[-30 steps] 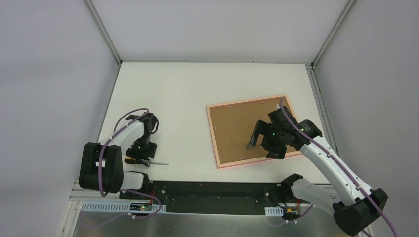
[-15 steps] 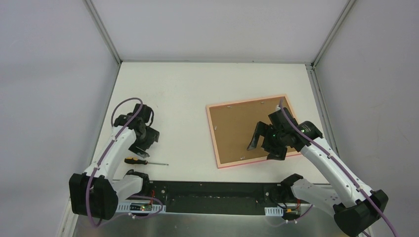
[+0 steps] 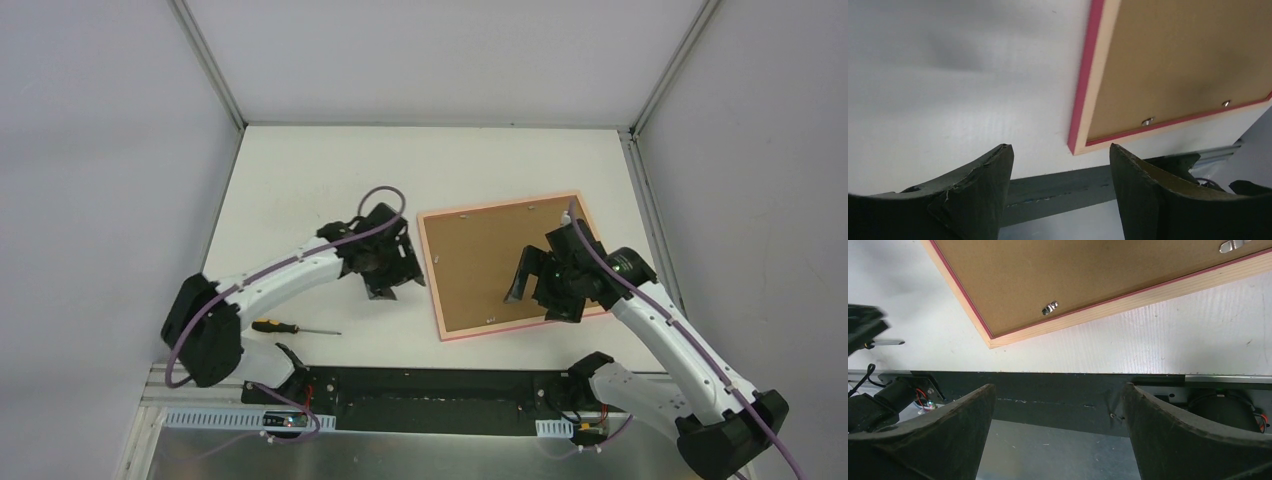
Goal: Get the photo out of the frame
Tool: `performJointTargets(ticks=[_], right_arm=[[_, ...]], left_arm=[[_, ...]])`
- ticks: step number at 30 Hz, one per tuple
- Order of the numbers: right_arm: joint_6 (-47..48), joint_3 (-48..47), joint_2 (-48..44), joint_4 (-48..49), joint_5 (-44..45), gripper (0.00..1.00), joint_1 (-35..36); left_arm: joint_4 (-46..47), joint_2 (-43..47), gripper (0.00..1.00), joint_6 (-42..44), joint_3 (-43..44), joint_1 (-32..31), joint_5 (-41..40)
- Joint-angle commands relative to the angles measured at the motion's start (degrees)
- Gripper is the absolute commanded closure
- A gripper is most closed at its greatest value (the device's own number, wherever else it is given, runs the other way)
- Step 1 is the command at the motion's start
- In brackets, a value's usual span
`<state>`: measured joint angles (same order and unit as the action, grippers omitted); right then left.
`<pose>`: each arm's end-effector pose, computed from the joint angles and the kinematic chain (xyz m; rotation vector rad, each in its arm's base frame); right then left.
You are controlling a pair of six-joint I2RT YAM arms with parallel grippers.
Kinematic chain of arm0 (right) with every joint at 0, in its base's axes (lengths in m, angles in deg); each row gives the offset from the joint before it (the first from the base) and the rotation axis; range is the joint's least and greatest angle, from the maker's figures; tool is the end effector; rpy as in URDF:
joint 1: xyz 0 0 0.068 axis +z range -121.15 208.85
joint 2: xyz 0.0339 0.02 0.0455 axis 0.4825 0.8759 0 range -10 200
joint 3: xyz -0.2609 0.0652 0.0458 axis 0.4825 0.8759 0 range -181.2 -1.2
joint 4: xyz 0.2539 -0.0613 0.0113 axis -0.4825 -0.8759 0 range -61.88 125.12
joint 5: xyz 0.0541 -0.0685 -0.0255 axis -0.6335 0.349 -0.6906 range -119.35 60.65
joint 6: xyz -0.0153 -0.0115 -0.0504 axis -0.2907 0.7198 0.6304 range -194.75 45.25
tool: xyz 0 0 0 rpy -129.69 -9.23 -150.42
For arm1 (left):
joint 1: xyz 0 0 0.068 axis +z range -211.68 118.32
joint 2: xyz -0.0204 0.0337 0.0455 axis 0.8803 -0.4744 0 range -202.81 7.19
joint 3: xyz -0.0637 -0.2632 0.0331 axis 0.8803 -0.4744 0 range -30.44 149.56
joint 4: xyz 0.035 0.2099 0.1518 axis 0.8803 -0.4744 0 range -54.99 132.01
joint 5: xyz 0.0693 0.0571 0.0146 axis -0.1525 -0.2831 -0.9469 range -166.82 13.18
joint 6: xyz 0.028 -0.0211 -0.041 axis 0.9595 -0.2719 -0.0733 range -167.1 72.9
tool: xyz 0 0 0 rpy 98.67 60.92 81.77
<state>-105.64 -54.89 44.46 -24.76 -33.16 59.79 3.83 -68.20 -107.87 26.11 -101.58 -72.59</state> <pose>0.1412 0.0874 0.2896 -0.0247 2.7016 0.4404 0.2011 -0.1715 0.2548 -0.4681 2.7071 -0.6908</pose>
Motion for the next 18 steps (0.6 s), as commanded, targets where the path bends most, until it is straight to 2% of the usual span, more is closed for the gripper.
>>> performJointTargets(ticks=[1, 3, 9, 14, 18], right_arm=[[0.7, -2.14, -3.54, -2.22, 2.98, 0.01, 0.06], [-0.22, -1.22, -4.99, -2.5, 2.82, 0.01, 0.08], [-2.49, 1.45, -9.27, -3.67, 2.85, 0.01, 0.09], [-2.89, 2.64, -11.19, -5.22, 4.25, 0.01, 0.06], [-4.77, 4.43, -12.18, -4.85, 5.46, 0.01, 0.03]], left_arm=[[20.46, -8.34, 0.29, -4.24, -1.15, -6.37, 8.45], [26.43, -11.94, 0.3, -6.44, -1.45, -8.12, 8.31], [25.38, -21.22, 0.37, -7.18, 2.62, -11.47, 6.81], [20.16, -21.98, 0.48, -8.2, 2.83, -12.58, 4.19], [19.63, -22.78, 0.63, -9.53, 2.19, -13.65, 3.82]])
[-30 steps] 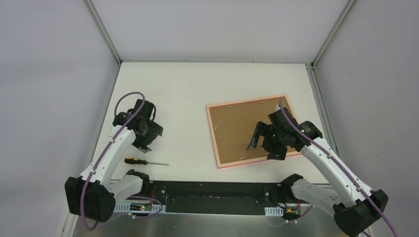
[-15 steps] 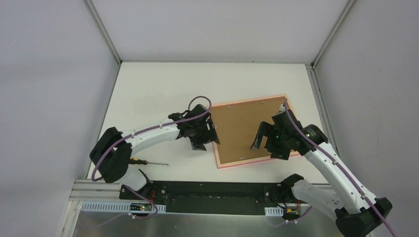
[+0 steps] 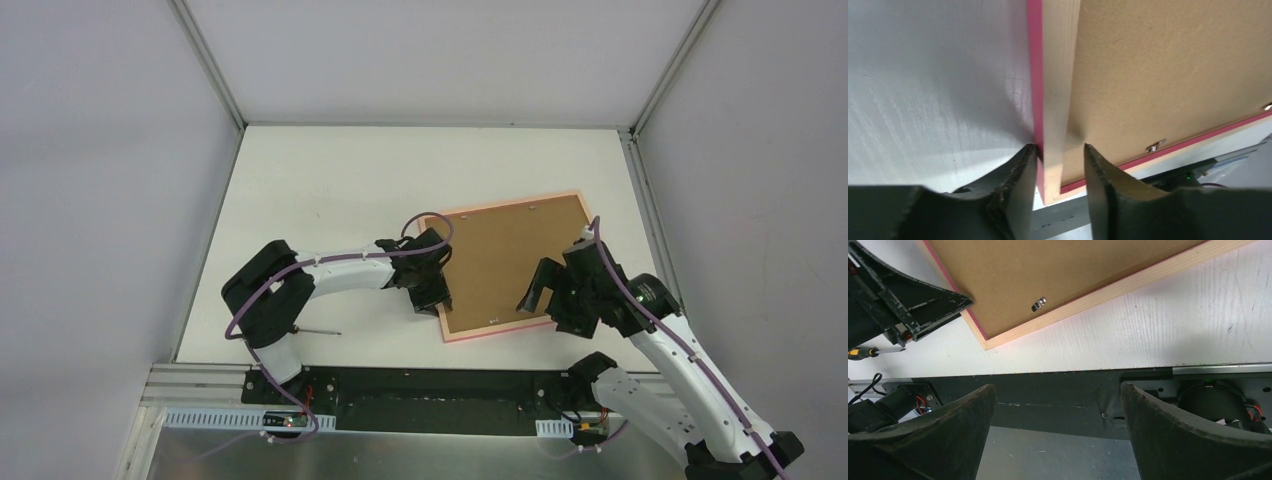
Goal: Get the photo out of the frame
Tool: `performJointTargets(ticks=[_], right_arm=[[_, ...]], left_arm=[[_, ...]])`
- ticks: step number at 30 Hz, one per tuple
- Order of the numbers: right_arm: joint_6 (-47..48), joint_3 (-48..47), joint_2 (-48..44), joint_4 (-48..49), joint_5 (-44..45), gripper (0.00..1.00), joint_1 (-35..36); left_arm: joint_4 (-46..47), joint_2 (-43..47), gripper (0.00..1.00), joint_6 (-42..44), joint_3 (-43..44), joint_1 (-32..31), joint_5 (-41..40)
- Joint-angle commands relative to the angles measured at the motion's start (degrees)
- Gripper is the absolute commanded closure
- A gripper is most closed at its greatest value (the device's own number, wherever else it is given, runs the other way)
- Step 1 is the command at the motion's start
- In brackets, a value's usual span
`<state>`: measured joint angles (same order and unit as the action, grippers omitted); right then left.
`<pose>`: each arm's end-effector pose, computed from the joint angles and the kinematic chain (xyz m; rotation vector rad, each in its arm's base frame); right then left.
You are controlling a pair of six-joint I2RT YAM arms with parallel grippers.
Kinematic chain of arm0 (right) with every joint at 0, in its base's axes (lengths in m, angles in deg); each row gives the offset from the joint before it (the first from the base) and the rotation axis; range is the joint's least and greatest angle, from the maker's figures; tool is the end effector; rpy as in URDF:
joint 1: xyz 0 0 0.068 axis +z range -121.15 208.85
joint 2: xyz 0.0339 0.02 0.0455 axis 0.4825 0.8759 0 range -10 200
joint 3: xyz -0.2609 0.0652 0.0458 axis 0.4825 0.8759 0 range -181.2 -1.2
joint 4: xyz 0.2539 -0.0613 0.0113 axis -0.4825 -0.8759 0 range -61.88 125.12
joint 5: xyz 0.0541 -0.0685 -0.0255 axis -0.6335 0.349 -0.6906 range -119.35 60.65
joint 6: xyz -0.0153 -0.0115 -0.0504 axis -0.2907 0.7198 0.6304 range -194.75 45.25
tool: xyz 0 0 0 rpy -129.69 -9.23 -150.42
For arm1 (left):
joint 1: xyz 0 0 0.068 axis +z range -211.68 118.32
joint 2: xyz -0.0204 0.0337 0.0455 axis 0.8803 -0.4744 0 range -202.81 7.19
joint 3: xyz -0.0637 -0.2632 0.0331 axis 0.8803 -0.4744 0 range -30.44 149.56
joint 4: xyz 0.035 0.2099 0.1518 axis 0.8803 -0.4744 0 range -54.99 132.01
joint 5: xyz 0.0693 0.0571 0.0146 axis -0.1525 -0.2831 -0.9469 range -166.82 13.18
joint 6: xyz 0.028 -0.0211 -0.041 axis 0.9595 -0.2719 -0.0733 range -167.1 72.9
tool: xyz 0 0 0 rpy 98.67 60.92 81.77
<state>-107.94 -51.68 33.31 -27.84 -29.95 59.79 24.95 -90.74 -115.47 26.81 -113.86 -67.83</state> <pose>0.1072 0.0647 0.2941 0.0470 2.6064 0.4373 0.2039 -0.2717 0.1685 -0.3406 2.8588 -0.8351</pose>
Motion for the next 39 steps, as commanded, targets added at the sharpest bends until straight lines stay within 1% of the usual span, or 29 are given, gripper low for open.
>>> performJointTargets(ticks=[1, 3, 4, 5, 6, 7, 8, 9, 10, 11, 12, 14, 17, 18, 22, 26, 29, 32, 34, 36, 39], right_arm=[[-3.15, 1.63, -1.18, -1.59, 2.61, 0.01, -0.01], [-4.97, 2.52, -1.28, -0.98, 3.35, 0.01, 0.0], [-5.86, 3.24, -1.46, -0.45, 3.46, 0.03, -0.06], [-6.84, 3.98, -1.61, 0.33, 3.78, 0.06, -0.1], [-8.0, 4.74, -1.83, 1.02, 4.35, 0.12, -0.25], [-9.17, 5.29, -1.95, 1.37, 5.29, 0.2, -0.61], [-10.03, 5.64, -2.09, 1.55, 6.33, 0.23, -1.23], [-10.21, 5.85, -2.31, 2.09, 7.0, 0.21, -2.04], [-10.27, 5.83, -2.54, 2.21, 7.66, 0.17, -3.19], [-10.31, 5.6, -2.67, 2.15, 8.25, 0.06, -4.89], [-10.24, 5.46, -2.82, 2.06, 8.39, 0.02, -7.57], [-8.32, 5.34, -3.1, 3.12, 5.35, 0.01, -12.68], [-5.31, 5.73, -2.04, 4.12, -2.05, 0.01, -20.92], [-4.4, 5.83, -1.29, 4.5, -3.94, 0.01, -22.49], [-4.65, 7.06, 1.05, 7.06, -8.35, 0.01, -25.21], [-6.75, 9.15, 2.13, 9.51, -12.45, 0.01, -27.52], [-7.28, 9.71, 2.49, 9.13, -12.9, 0.01, -28.78], [-7.47, 9.57, 2.53, 8.87, -12.23, 0.01, -29.94], [-8.86, 10.2, 2.61, 11.46, -13.86, 0.01, -30.42], [-10.34, 11.53, 3.3, 16.1, -16.79, 0.01, -30.74], [-11.91, 13.48, 5.39, 23.41, -20.41, 0.01, -33.95]], left_arm=[[-1.51, -0.66, 0.67, -2.01, 1.55, -1.47, -0.8], [-1.58, -1.03, 0.76, -2.58, 1.47, -1.62, -1.0], [-1.57, -0.97, 0.8, -2.89, 1.3, -1.75, -1.15], [-1.57, -0.88, 0.85, -3.16, 1.17, -1.76, -1.26], [-1.57, -0.74, 0.89, -3.32, 1.06, -1.74, -1.1], [-1.57, -0.57, 0.93, -3.34, 1.02, -1.75, -0.84], [-1.57, -0.39, 0.97, -3.34, 1.14, -1.72, -0.42], [-1.57, -0.26, 1.0, -3.34, 1.31, -1.73, 0.13], [-1.62, -0.04, 1.0, -3.39, 1.69, -1.74, 0.58], [-1.66, 0.22, 1.0, -3.9, 2.04, -1.68, 1.04], [-1.66, 0.59, 1.0, -4.84, 2.61, -1.61, 1.48], [-1.66, 1.54, 1.0, -7.3, 3.79, -1.68, 2.56], [-1.66, 3.18, 1.0, -11.24, 5.71, -1.67, 3.61], [-1.66, 3.8, 1.0, -12.42, 6.22, -1.69, 3.84], [-1.66, 5.43, 1.0, -18.47, 7.0, -1.62, 4.77], [-1.66, 7.13, 1.0, -22.12, 6.43, -1.61, 4.62], [-1.66, 8.37, 1.0, -23.91, 5.45, -1.51, 3.61], [-1.6, 8.32, 1.0, -24.79, 5.68, -1.12, 4.63], [-1.66, 8.17, 1.0, -24.76, 6.34, -1.08, 5.31], [-1.67, 7.97, 1.0, -24.77, 6.7, -1.15, 6.13], [-1.66, 7.81, 1.0, -24.9, 7.03, -1.11, 7.0]])
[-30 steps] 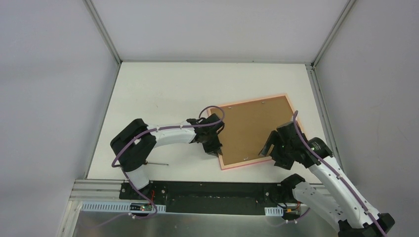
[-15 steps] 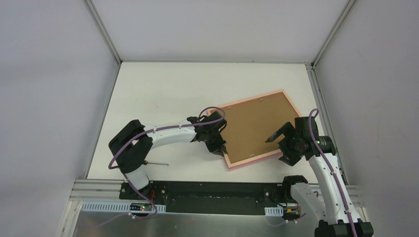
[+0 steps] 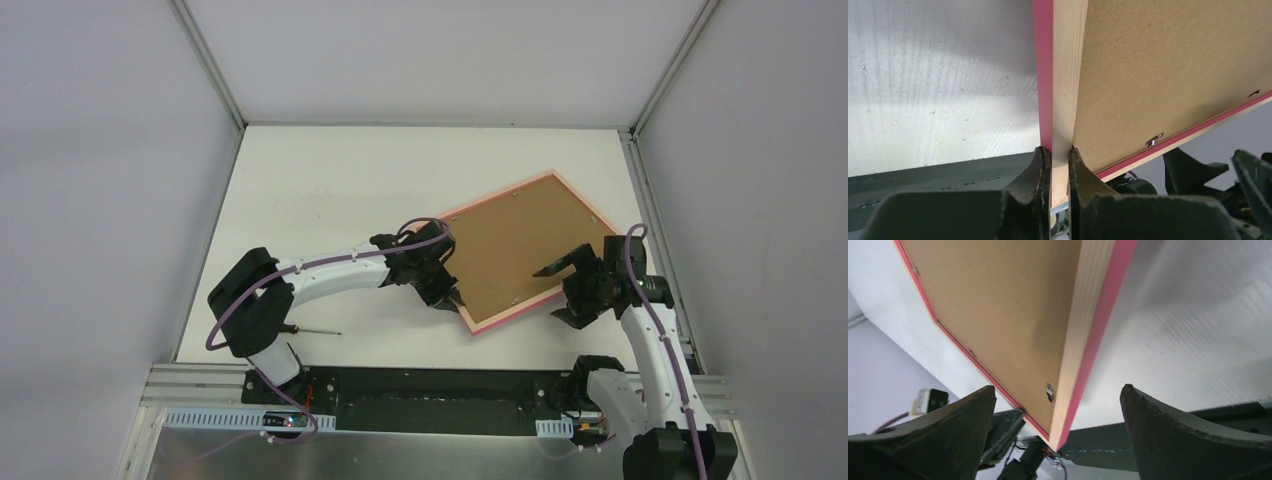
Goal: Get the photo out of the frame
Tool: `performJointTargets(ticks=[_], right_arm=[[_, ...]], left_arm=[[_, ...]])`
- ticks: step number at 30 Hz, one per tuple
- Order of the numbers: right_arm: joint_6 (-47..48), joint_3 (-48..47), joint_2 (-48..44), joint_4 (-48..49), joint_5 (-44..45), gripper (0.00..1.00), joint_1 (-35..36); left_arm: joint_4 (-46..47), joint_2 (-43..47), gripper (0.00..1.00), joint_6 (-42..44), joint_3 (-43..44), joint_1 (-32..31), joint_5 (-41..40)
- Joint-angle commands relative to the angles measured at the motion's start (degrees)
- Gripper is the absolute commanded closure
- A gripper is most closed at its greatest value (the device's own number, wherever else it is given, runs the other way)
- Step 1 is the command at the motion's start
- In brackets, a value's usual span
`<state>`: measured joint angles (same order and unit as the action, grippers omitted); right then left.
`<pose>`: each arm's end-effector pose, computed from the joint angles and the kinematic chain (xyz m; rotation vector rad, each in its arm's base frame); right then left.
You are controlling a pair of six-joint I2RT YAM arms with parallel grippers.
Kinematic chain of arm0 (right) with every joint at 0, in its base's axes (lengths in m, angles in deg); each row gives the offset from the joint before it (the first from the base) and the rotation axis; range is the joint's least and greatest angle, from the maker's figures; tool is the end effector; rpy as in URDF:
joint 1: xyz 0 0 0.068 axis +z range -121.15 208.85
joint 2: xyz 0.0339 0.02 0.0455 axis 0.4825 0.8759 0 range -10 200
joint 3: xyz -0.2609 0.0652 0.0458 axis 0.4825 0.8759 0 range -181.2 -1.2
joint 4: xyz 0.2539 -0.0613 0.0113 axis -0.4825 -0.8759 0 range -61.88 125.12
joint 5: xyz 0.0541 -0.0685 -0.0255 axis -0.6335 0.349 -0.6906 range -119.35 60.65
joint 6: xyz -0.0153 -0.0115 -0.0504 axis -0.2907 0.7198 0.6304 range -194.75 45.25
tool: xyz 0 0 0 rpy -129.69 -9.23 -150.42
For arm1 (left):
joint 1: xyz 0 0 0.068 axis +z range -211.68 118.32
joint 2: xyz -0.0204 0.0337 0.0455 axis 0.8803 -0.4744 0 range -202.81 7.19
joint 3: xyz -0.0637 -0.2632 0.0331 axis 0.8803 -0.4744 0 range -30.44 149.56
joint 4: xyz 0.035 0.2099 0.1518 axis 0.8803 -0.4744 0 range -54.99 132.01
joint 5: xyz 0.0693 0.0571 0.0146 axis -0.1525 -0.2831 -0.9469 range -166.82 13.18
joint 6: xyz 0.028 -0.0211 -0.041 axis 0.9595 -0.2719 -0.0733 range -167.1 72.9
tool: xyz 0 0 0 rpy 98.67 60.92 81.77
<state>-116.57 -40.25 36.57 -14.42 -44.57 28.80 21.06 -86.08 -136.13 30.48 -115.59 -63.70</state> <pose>0.1482 0.0092 0.2417 0.8436 2.4960 0.6059 0.1933 -0.2788 0.2095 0.7844 -2.8521 1.0376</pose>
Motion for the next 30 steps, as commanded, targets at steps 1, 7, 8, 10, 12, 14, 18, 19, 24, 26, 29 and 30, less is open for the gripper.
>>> performJointTargets(ticks=[1, 7, 8, 10, 12, 14, 18, 19, 24, 26, 29, 30], right_arm=[[-3.34, 2.58, 2.84, 11.89, -6.5, 0.01, -4.33], [-2.23, 7.27, 6.52, 22.72, -13.31, 0.08, -12.82], [-2.2, 7.99, 7.13, 24.29, -14.83, 0.09, -13.56], [-1.9, 8.78, 8.48, 26.44, -15.98, 0.12, -14.14], [-1.79, 9.64, 9.36, 29.32, -16.9, 0.13, -14.39], [-1.59, 9.97, 9.96, 31.47, -17.31, 0.17, -14.49], [-1.68, 10.18, 10.88, 34.99, -18.71, 0.3, -14.89], [-1.68, 10.06, 10.99, 35.08, -18.71, 0.3, -14.89], [-1.68, 10.66, 10.4, 36.71, -18.71, 0.3, -14.89], [-1.68, 10.62, 10.58, 36.67, -18.64, 0.41, -14.81], [3.34, 9.56, 8.52, 33.11, -15.94, 0.42, -14.82], [3.89, 8.84, 7.68, 30.56, -13.51, 0.29, -14.72]], left_arm=[[2.23, 3.06, 1.0, -4.41, 3.39, 0.59, 3.21], [2.23, 2.1, 1.0, -4.48, 5.05, 0.65, 4.68], [2.21, 1.86, 1.0, -4.48, 5.47, 0.69, 4.97], [2.23, 1.33, 1.0, -4.62, 6.49, 0.59, 5.55], [2.22, 0.68, 1.0, -4.56, 7.38, 0.67, 6.21], [2.23, -0.06, 1.0, -4.58, 8.15, 0.64, 6.99], [2.06, -0.89, 1.0, -4.59, 9.02, 0.63, 7.87], [2.01, -0.86, 1.0, -4.63, 9.03, 0.6, 7.89], [1.77, -0.31, 1.0, -4.6, 8.38, 0.65, 7.6], [1.75, -0.05, 1.0, -4.57, 7.93, 0.65, 7.23], [1.73, 0.54, 1.0, -4.72, 7.39, 0.63, 6.38], [1.73, 0.69, 1.0, -4.63, 7.31, 0.63, 6.13]])
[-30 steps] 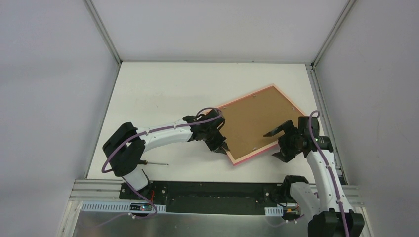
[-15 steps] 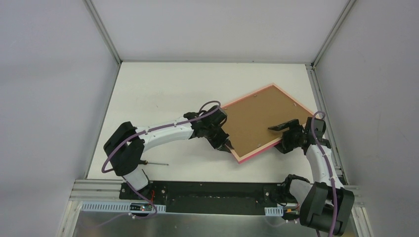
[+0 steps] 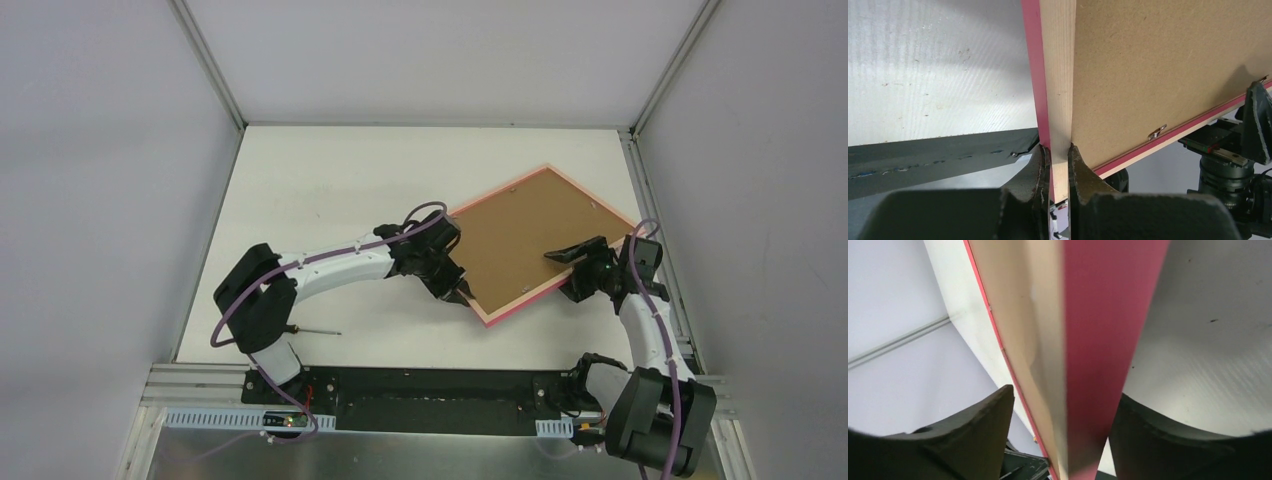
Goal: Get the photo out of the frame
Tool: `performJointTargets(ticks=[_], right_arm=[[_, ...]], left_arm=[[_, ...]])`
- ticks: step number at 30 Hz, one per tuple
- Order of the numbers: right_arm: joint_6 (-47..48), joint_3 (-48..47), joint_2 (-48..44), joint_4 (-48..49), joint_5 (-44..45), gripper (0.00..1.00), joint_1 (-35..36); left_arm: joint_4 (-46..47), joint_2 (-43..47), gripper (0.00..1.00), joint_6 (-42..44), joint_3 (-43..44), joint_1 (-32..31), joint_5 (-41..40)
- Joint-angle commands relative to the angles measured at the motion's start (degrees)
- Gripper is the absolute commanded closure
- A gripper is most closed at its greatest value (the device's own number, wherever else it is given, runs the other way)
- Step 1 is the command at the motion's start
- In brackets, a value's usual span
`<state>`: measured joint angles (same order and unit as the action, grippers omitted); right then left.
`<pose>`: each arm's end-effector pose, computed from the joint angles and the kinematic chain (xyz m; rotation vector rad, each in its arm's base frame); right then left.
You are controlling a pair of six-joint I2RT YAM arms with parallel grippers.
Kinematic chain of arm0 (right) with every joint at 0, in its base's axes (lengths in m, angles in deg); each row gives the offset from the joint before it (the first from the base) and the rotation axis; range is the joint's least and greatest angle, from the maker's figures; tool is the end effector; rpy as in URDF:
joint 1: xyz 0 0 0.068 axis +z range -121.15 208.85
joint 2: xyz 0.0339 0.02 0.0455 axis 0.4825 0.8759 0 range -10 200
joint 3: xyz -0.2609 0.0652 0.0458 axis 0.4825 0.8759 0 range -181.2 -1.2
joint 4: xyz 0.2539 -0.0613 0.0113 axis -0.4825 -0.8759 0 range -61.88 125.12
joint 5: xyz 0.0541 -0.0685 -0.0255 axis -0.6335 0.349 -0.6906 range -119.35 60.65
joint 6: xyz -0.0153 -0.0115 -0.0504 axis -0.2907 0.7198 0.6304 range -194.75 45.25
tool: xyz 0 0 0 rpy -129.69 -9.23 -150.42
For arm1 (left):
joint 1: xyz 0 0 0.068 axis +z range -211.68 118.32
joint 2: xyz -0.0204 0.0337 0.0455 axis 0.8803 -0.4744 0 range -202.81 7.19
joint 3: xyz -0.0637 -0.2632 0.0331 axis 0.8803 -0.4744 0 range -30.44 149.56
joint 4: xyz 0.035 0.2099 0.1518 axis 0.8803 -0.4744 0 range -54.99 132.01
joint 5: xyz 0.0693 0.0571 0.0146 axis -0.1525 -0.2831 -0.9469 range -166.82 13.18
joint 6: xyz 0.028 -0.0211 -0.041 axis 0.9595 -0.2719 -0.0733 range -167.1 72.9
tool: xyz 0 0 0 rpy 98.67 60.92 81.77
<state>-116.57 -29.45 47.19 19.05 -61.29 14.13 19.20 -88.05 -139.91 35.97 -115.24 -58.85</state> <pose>0.1925 -0.0311 0.1957 0.8715 2.2111 0.8854 0.2019 -0.2918 0.2262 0.8084 -2.7328 1.0776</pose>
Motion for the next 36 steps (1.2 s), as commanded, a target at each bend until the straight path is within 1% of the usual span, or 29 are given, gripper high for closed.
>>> performJointTargets(ticks=[1, 2, 3, 4, 5, 6, 11, 13, 14, 15, 16, 17, 18, 20, 21, 22, 25, 26, 28, 31, 33, 36], right_arm=[[4.28, -2.65, -3.67, -5.61, 5.21, 0.22, -0.11], [4.51, -2.98, -4.35, -6.75, 5.84, 0.21, -0.09], [4.27, -2.88, -4.8, -6.62, 5.35, 0.22, -0.13], [3.52, -2.48, -4.96, -5.92, 4.63, 0.26, -0.13], [2.76, -1.98, -4.65, -4.84, 4.1, 0.32, -0.12], [2.23, -1.61, -4.23, -4.51, 3.94, 0.41, -0.13], [2.38, -1.45, -3.98, -3.35, 6.01, 0.99, -0.12], [4.24, -2.96, -4.23, -4.7, 6.87, 1.0, -0.13], [5.25, -3.93, -4.22, -5.65, 7.01, 1.0, -0.09], [6.25, -5.15, -4.01, -6.59, 6.99, 1.0, -0.11], [7.13, -6.66, -3.61, -8.06, 7.4, 1.0, -0.13], [7.83, -7.93, -3.18, -9.32, 8.03, 1.0, -0.09], [8.55, -9.25, -3.01, -10.41, 8.82, 1.0, -0.05], [10.46, -12.34, -1.94, -13.41, 10.16, 1.0, -0.05], [11.98, -14.28, -1.06, -16.31, 11.09, 1.0, -0.04], [13.45, -16.64, -0.28, -19.06, 12.1, 1.0, 0.16], [17.91, -22.29, 1.46, -24.98, 16.81, 1.0, 0.72], [19.25, -25.74, 2.54, -28.77, 18.59, 1.0, 0.81], [21.82, -31.43, 4.95, -34.1, 20.7, 1.0, 0.89], [25.15, -40.02, 9.11, -41.95, 24.5, 1.0, 1.35], [26.18, -45.87, 12.36, -47.11, 26.56, 1.0, 1.6], [27.28, -53.67, 16.38, -53.67, 30.39, 1.0, 2.37]], left_arm=[[3.54, 2.81, 1.0, -0.87, 1.67, 0.28, 1.09], [3.55, 2.89, 1.0, -0.89, 1.56, 0.3, 0.9], [3.58, 2.95, 1.0, -0.8, 1.55, 0.23, 0.77], [3.56, 2.88, 1.0, -0.5, 1.53, 0.22, 0.6], [3.55, 2.87, 1.0, -0.19, 1.53, 0.25, 0.53], [3.56, 2.73, 1.0, 0.03, 1.41, 0.29, 0.49], [3.65, 2.46, 1.0, 0.78, 1.63, 0.24, 0.93], [3.57, 2.76, 1.0, 2.33, 2.36, 0.29, 1.24], [3.52, 3.09, 0.96, 3.38, 2.52, 0.25, 1.34], [3.55, 3.65, 0.84, 4.5, 2.46, 0.24, 1.26], [3.56, 4.43, 0.69, 5.48, 2.12, 0.24, 1.2], [3.56, 5.57, 0.57, 6.54, 1.55, 0.29, 1.02], [3.47, 6.92, 0.46, 7.8, 0.88, 0.36, 0.95], [1.4, 9.91, 0.31, 11.4, -0.21, 1.34, 2.27], [-0.86, 11.78, 0.24, 14.4, -0.16, 1.9, 2.74], [-3.54, 14.54, 0.21, 18.07, 0.16, 2.54, 2.43], [-16.31, 20.95, 0.17, 31.05, 4.4, 4.41, -1.03], [-21.41, 23.19, 0.17, 34.5, 6.04, 5.48, -1.93], [-28.37, 27.96, 0.16, 40.34, 8.7, 7.28, -4.54], [-35.62, 33.9, 0.16, 45.65, 11.51, 10.06, -7.31], [-39.39, 36.31, 0.17, 47.92, 12.98, 10.57, -8.84], [-42.19, 38.55, 0.18, 49.59, 13.73, 10.6, -9.2]])
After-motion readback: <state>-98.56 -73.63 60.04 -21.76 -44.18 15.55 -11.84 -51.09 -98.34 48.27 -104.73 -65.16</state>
